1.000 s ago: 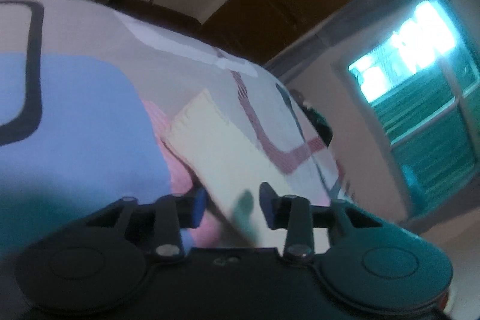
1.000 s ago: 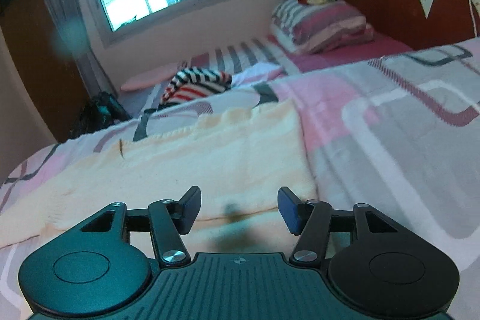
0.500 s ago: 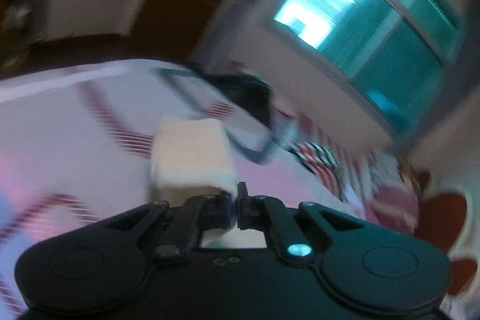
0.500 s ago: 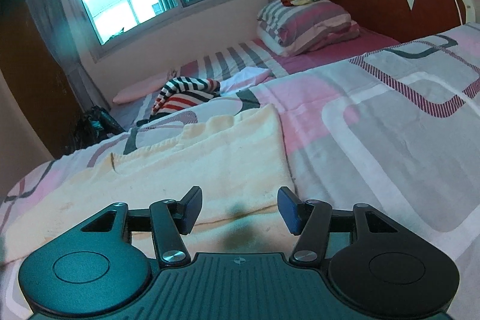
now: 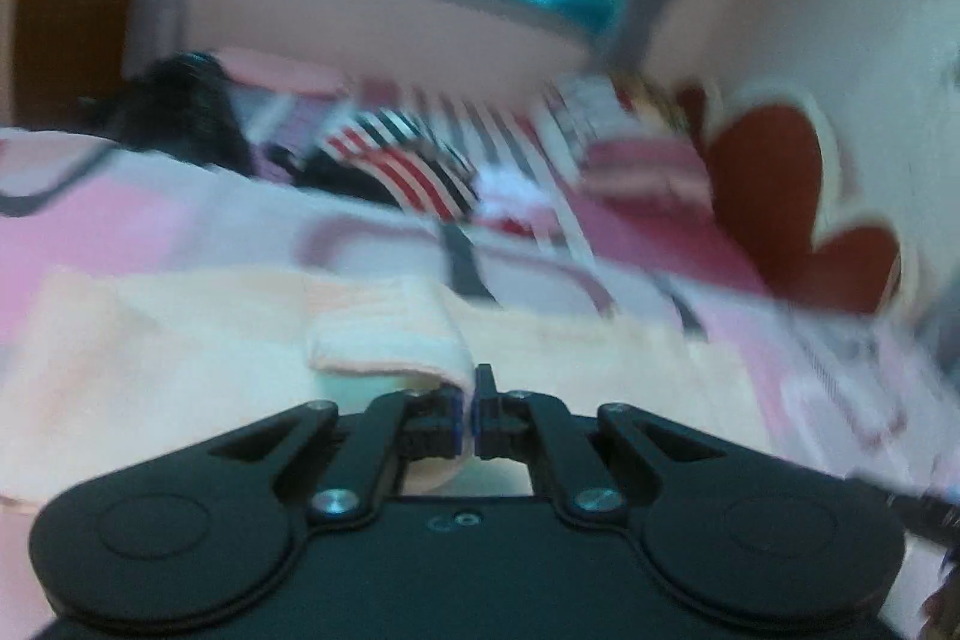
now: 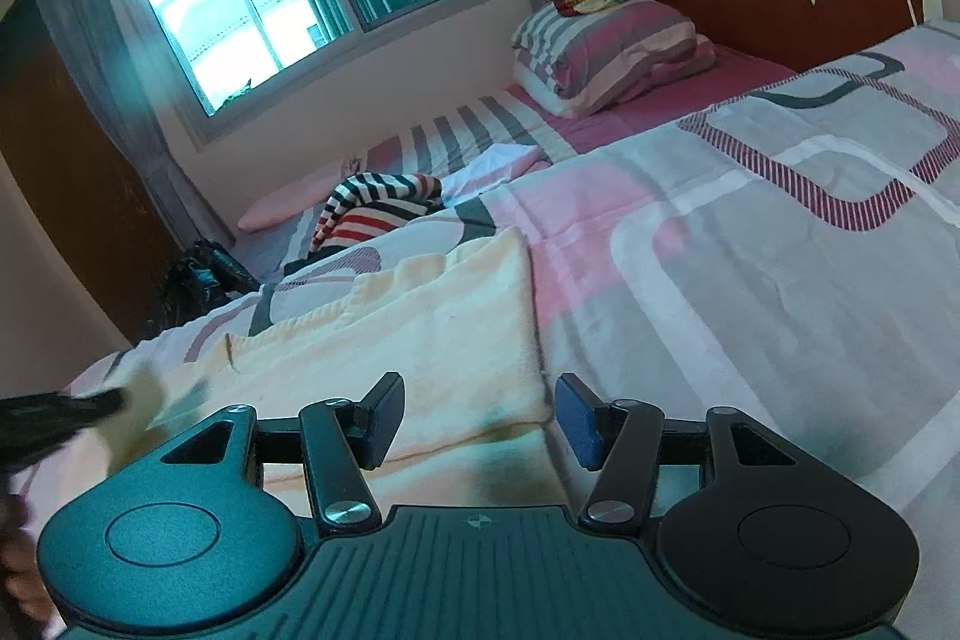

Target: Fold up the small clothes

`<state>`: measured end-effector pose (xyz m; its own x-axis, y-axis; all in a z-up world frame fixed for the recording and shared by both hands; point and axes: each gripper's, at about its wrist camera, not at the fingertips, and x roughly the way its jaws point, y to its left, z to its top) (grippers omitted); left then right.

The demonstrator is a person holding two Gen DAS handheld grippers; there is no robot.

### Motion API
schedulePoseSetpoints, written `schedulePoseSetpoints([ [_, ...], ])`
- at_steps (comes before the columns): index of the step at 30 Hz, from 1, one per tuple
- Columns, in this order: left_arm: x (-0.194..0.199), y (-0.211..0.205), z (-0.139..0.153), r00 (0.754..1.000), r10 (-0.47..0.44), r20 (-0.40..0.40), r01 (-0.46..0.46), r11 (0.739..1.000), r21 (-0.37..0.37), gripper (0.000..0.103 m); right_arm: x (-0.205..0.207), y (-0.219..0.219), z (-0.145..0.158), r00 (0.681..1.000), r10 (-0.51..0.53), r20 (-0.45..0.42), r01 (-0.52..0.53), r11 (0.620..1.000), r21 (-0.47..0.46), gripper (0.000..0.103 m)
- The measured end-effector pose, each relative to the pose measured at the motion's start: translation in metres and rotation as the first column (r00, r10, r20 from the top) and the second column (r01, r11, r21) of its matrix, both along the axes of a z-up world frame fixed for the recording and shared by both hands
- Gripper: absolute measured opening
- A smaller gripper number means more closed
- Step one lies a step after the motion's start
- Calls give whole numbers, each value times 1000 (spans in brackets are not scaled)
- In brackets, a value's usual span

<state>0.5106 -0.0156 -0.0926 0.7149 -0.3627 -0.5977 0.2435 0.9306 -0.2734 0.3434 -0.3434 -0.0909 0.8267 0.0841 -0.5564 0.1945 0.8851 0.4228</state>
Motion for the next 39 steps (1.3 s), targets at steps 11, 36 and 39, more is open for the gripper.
schedulePoseSetpoints([
  [11,-26,-97,-33,973,-232,4,225,946,233,49,-1,-18,1,999,44,2,-44,997,58,56],
  [36,-45,114,-41,968,243,-67,-236,967,96,61,98,104,6,935,354,28,-353,935,-22,4],
  [39,-46,110,-44,967,249,-56,-241,964,114,62,91,87,26,947,313,76,-311,950,-43,4],
])
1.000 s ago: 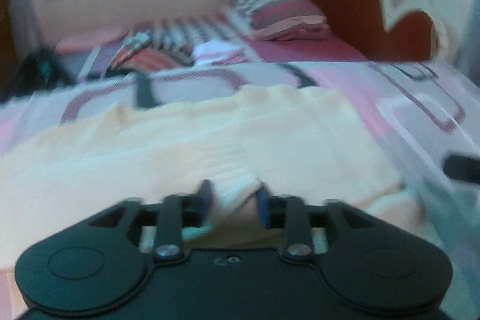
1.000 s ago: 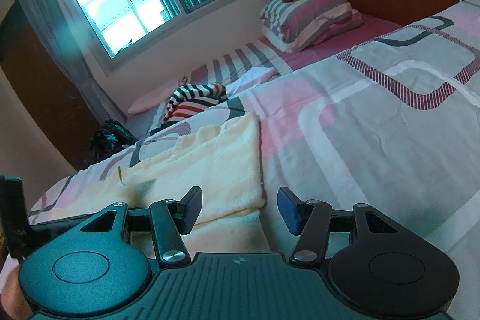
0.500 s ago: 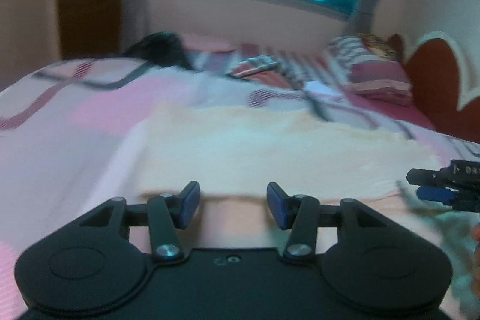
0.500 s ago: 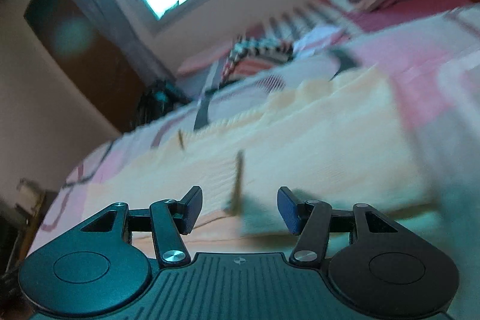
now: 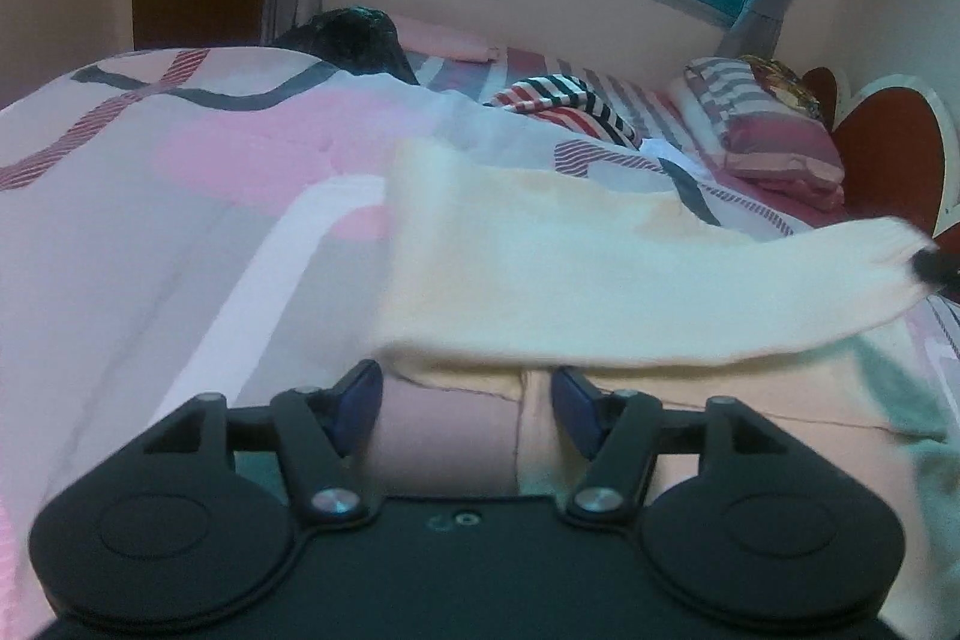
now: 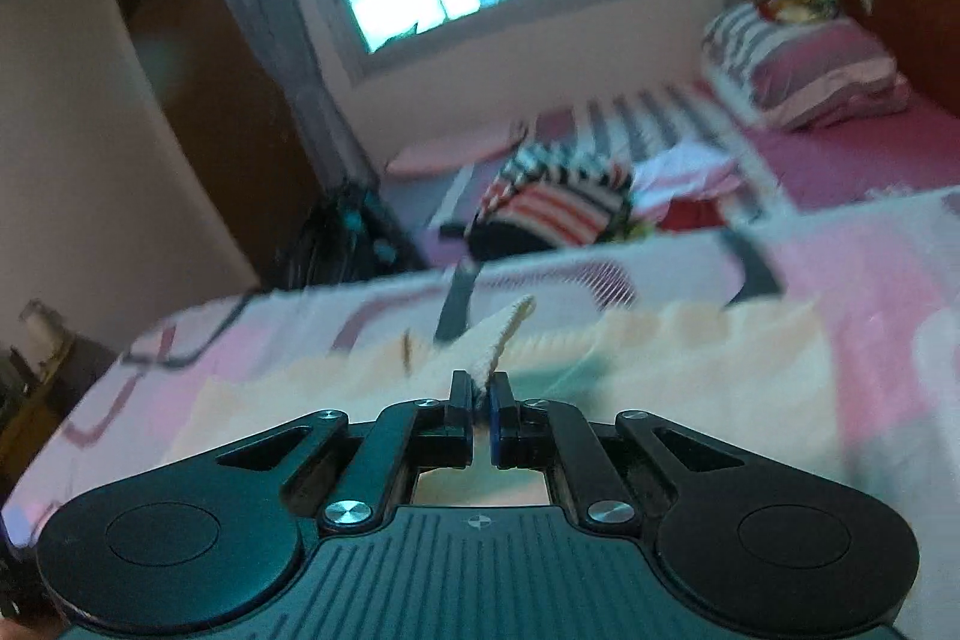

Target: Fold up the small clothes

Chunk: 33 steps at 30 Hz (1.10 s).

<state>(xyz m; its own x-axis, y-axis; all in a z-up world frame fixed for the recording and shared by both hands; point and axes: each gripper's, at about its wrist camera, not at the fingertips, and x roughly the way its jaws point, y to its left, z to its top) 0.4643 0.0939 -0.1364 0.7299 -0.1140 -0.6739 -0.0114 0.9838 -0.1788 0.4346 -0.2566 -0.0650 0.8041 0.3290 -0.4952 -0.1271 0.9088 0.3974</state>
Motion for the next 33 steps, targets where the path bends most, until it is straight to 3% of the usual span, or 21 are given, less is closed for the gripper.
schedulePoseSetpoints([
  [5,-1,2,0,1000,16,5,-16,999,-29,60,-6,-30,3,998,-63,1,63,998,-25,4],
  [11,-3,3,0,1000,5,6,-5,1000,-8,59,-21,-56,-3,994,-107,-24,106,994,-22,4],
  [23,-4,-6,2,1000,-20,-6,21,998,55,58,-42,-74,-1,986,-165,-31,165,986,5,4],
  [33,-2,-9,3,999,-46,-22,48,995,86,58,-47,-83,-25,976,-192,-103,194,981,6,4],
])
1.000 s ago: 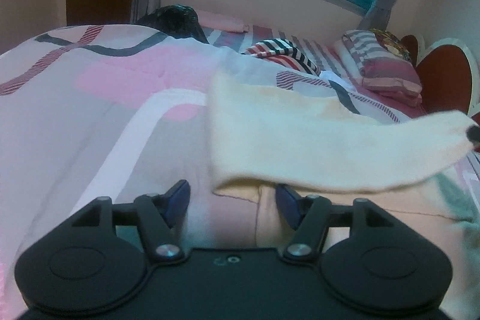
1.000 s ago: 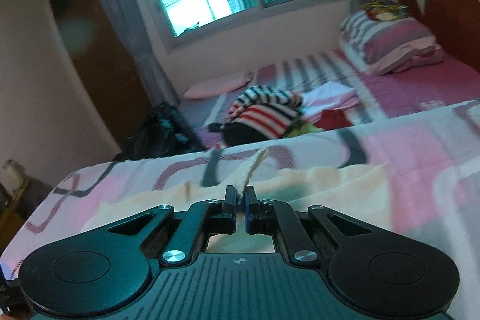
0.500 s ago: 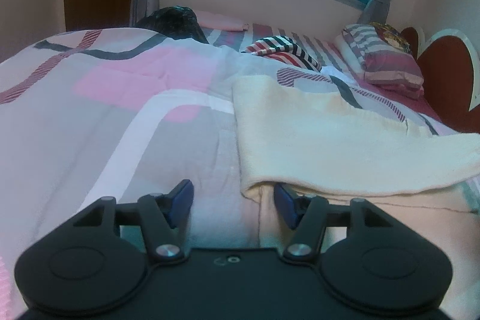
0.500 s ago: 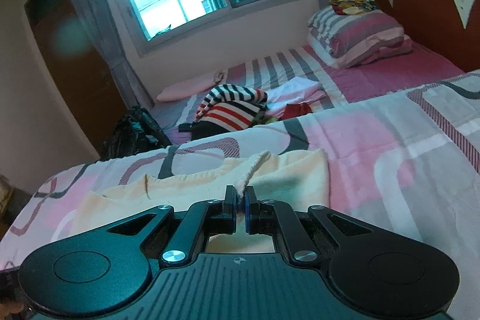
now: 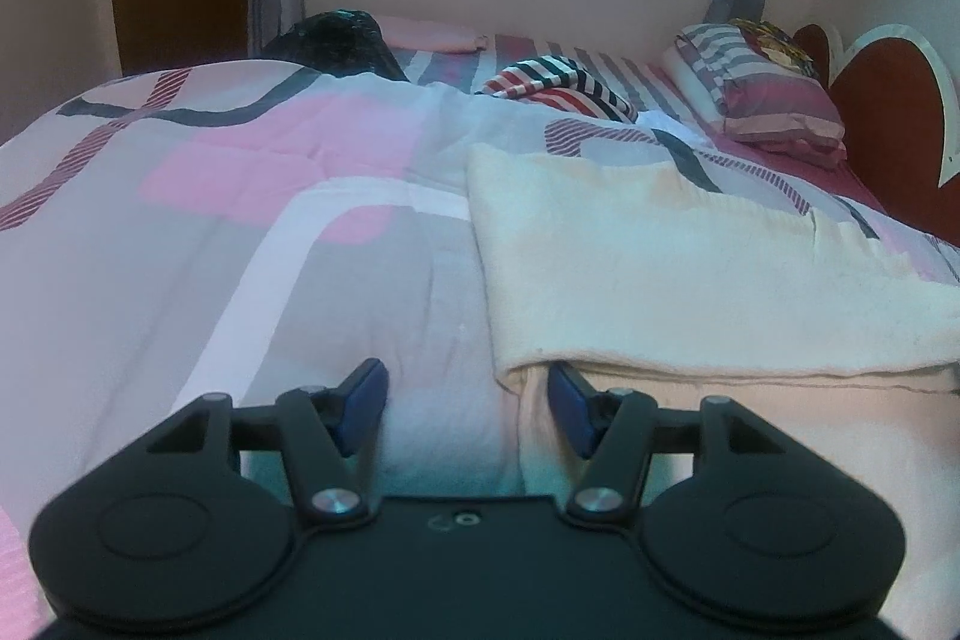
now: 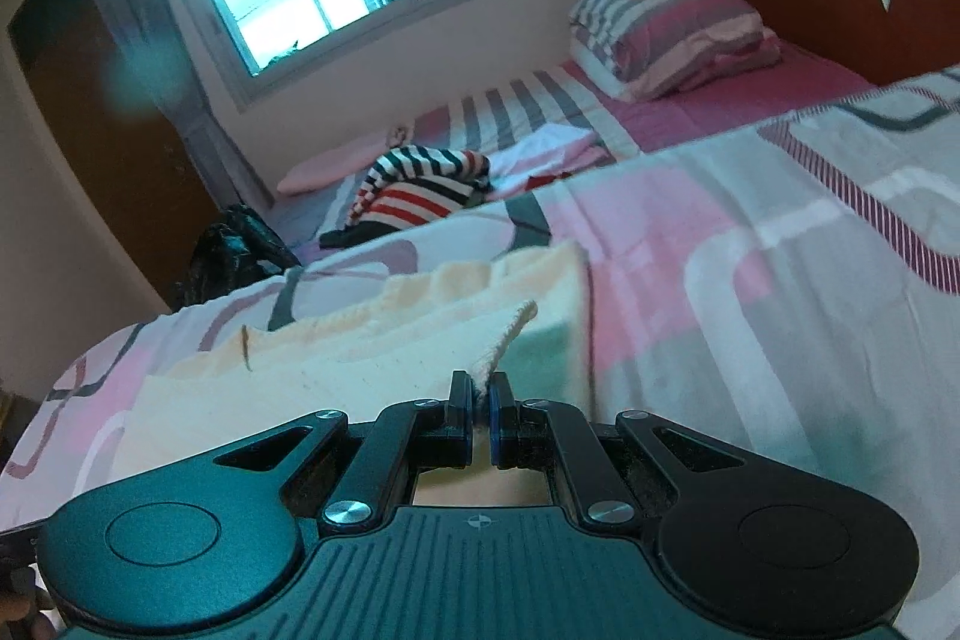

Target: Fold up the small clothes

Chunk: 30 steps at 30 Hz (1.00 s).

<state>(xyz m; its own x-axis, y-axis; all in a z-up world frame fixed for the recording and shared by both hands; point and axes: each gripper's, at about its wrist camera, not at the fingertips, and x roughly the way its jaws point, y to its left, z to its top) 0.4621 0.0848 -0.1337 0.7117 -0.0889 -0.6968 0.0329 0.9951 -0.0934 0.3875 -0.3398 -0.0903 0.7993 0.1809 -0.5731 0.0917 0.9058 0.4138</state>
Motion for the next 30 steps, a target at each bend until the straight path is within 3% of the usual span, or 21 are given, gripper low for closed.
schedulePoseSetpoints([
  [15,2,-1,-1,999,-33,-10,33,999,27,61,-3,-2,-29,997,-25,-79,26,1000,3,4],
  [17,2,-5,2,997,-70,-26,71,995,74,64,-7,-7,-29,997,-60,-43,60,998,2,5],
  [18,-2,-9,9,998,-60,-20,62,989,133,62,-12,-10,-24,994,-111,-17,111,994,-23,5],
  [20,-16,-17,27,994,-70,81,53,979,197,61,-24,-17,-11,984,-169,49,169,985,-12,6],
  [22,-14,-32,36,988,-120,95,106,984,141,61,-23,-7,-3,991,-114,63,114,993,9,6],
  [24,-6,-58,34,979,-186,89,176,979,103,62,-11,32,1,999,13,49,-11,998,-58,6],
  [27,1,-106,25,961,-269,65,260,957,126,62,2,90,-3,985,168,43,-164,984,-73,6],
  [30,4,-122,19,961,-268,66,263,962,75,62,10,120,-14,976,217,14,-214,969,-125,6],
])
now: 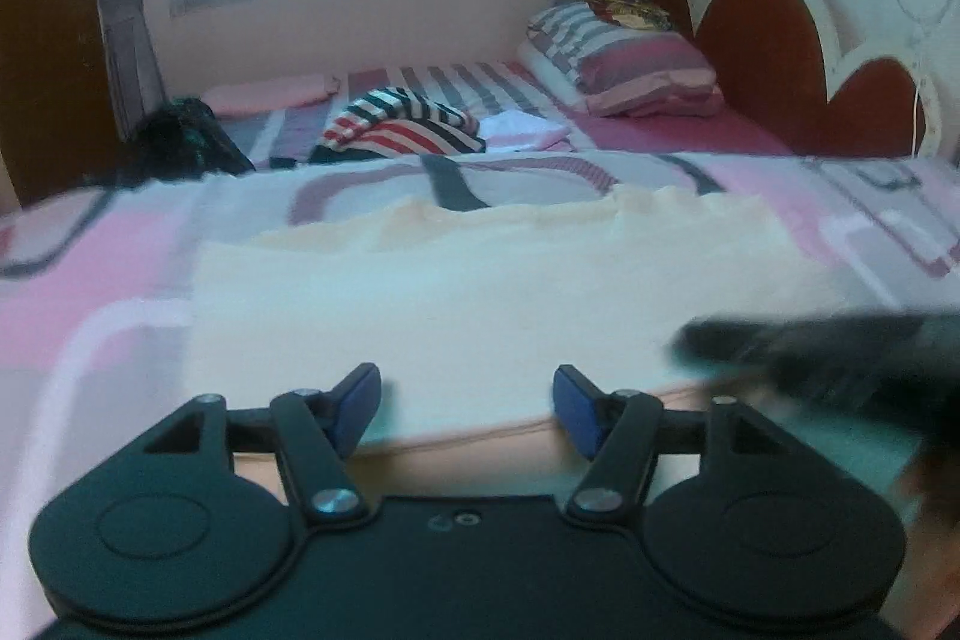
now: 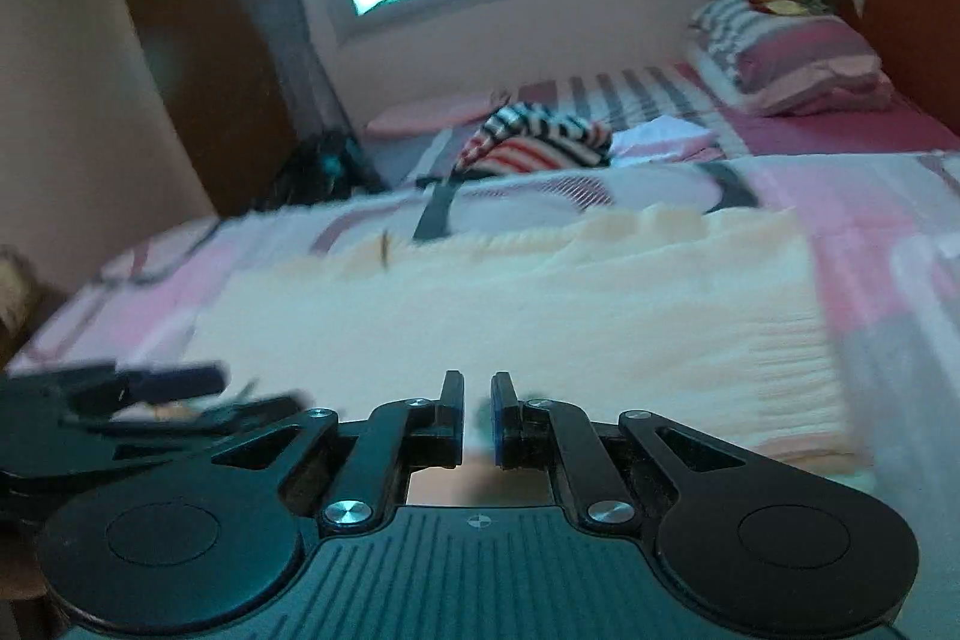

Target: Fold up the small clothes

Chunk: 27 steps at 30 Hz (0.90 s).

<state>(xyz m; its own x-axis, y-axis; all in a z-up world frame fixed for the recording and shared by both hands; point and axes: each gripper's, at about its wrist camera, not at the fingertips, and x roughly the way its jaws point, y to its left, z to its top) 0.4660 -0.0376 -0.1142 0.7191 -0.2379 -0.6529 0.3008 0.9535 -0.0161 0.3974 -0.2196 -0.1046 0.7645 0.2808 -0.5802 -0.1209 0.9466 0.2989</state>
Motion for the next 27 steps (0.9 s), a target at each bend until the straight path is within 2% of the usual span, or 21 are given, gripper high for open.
schedulePoseSetpoints([
  [2,2,-3,-11,1000,5,-28,-5,1000,11,62,2,-2,-9,1000,-2,-31,2,1000,0,6],
  [4,-2,7,-19,1000,-5,-13,5,1000,22,65,-3,-18,-12,999,-40,-25,39,999,-34,6],
  [6,-8,23,-20,1000,2,-13,-1,1000,30,65,-8,-45,-14,982,-188,-22,185,976,-112,6],
  [7,-8,31,-17,1000,8,-16,-7,999,34,63,-9,-64,-17,968,-249,-38,243,964,-110,5],
  [9,0,40,-8,1000,19,-24,-19,1000,-1,62,-11,-96,-17,962,-269,-51,268,963,-12,5],
  [10,6,42,-1,1000,24,-8,-24,999,-21,63,-10,-98,-13,959,-280,-33,280,960,-15,5],
  [11,14,41,6,1000,25,19,-24,999,-25,63,-6,-97,-5,962,-272,8,272,962,-4,5],
  [13,34,37,13,999,23,45,-22,1000,-11,65,8,-92,3,976,-217,30,214,974,75,5],
  [16,62,39,13,998,42,46,-43,999,18,61,38,-72,8,988,-149,41,146,987,61,5],
  [22,109,54,-6,994,104,-40,-104,995,5,60,88,-44,-6,999,-54,1,54,996,72,5],
  [24,110,61,-9,993,118,-32,-118,993,-2,60,96,-23,-12,1000,-7,2,7,997,79,5],
  [27,114,71,-15,989,134,-58,-137,989,-52,61,104,9,-22,997,80,3,-80,993,89,5],
])
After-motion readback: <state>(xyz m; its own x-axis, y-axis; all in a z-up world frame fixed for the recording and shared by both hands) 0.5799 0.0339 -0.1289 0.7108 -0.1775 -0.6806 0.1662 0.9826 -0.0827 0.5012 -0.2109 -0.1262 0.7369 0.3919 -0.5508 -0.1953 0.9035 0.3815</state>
